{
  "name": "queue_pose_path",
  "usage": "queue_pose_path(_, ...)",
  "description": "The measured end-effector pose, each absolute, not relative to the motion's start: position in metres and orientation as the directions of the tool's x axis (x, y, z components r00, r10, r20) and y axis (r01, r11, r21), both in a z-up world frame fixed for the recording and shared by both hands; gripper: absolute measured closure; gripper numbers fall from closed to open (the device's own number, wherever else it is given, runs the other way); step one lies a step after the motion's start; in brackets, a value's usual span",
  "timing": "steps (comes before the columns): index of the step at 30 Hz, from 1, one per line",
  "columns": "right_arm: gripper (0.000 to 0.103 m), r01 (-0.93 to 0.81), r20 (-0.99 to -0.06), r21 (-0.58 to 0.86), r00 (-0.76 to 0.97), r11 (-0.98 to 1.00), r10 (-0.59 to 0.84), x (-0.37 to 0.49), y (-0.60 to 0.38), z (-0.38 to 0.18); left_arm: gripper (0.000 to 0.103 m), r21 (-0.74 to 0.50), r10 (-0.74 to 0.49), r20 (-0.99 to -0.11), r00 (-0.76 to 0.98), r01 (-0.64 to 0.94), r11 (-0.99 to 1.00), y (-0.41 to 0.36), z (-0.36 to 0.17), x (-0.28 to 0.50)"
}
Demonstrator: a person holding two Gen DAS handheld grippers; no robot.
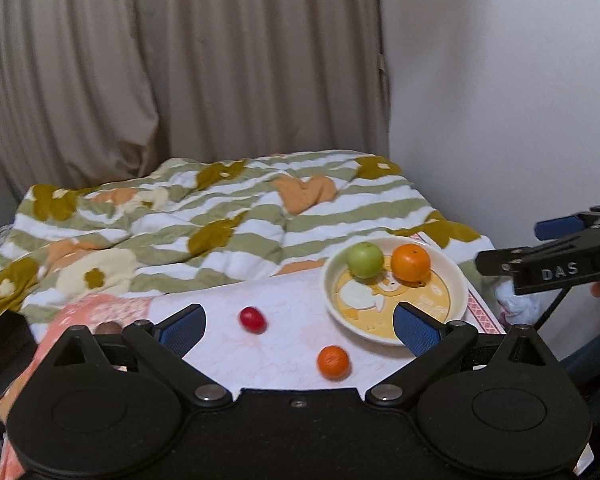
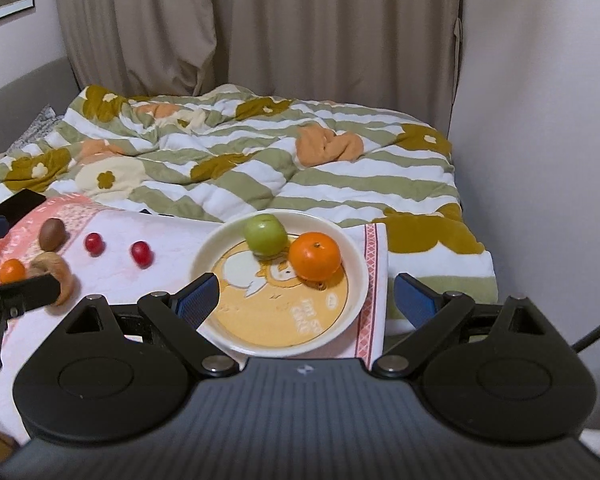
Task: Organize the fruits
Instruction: 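Grasp the large brown apple with the left tool while the right tool grasps a tangerine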
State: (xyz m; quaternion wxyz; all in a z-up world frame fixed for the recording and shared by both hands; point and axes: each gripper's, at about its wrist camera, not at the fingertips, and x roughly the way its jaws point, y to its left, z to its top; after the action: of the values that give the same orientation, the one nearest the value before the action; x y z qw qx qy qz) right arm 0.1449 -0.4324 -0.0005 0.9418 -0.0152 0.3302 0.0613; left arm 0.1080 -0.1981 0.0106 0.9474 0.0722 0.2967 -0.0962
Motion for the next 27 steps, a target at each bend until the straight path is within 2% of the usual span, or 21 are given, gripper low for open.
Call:
queue_pose_path(7,0.000,-0.135,-0.625,0.029,0.771,0.990,0.124,0.111,-0.407,0.014,0.001,0.123,-0.076,-0.575,0.814,0.178,0.976,-0.156,0.018,0.082)
queue_pose_path(13,0.000,-0.121,-0.632,0.028,0.767,0.992,0.111,0.089,-0.365,0.015,0.001,0.132,-0.082,-0.582,0.809,0.195,0.972,-0.106,0.014,0.078)
queue_pose_path(27,0.000,0.119,-0.690,0.055,0.722,0.991,-0.048,0.063,-0.260,-0.014,0.001,0.093,-0.251,-0.628,0.737,0.392,0.915,-0.018,-0.011,0.117)
